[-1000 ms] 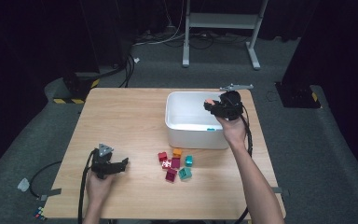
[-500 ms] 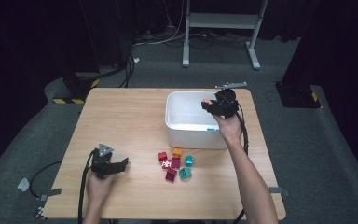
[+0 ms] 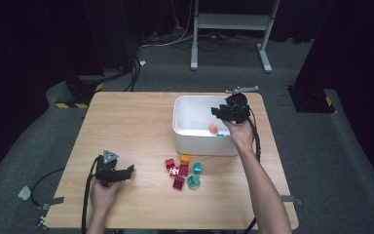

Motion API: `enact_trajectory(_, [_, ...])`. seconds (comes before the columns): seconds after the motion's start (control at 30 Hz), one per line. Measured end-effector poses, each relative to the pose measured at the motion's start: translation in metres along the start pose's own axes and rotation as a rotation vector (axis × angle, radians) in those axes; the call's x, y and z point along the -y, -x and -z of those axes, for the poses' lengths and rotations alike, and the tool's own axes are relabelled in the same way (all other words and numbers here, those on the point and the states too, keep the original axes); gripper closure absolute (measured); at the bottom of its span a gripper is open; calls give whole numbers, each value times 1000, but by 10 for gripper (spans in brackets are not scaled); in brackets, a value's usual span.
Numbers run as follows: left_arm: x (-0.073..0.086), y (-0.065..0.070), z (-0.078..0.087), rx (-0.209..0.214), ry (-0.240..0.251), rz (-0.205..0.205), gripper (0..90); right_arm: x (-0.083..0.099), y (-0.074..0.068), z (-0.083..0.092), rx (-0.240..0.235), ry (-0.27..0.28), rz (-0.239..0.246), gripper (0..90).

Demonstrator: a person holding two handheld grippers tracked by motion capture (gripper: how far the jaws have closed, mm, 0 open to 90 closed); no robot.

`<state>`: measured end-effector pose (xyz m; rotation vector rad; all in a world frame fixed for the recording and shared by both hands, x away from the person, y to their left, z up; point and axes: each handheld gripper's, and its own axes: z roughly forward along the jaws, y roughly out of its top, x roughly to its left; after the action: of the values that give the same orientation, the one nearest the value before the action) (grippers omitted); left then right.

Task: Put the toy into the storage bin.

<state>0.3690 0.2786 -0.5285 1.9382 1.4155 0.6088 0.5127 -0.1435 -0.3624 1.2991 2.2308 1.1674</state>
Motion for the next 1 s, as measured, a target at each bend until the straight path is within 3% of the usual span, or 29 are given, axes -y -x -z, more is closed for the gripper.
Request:
enact_trajectory(0.33, [0,0,0,0,2,2,156,3,0,10,-34,39,2,393])
enact_trajectory(0.57, [0,0,0,-1,0,0,156,10,2,21,-55,71,-8,351])
enact_trajectory(0.67, [0,0,0,0,1,1,156,14,2,28,-60,87,-18,292])
enact_trajectory(1.0, [0,0,0,0,1,1,156,23,-7,47,-105,148,22,262])
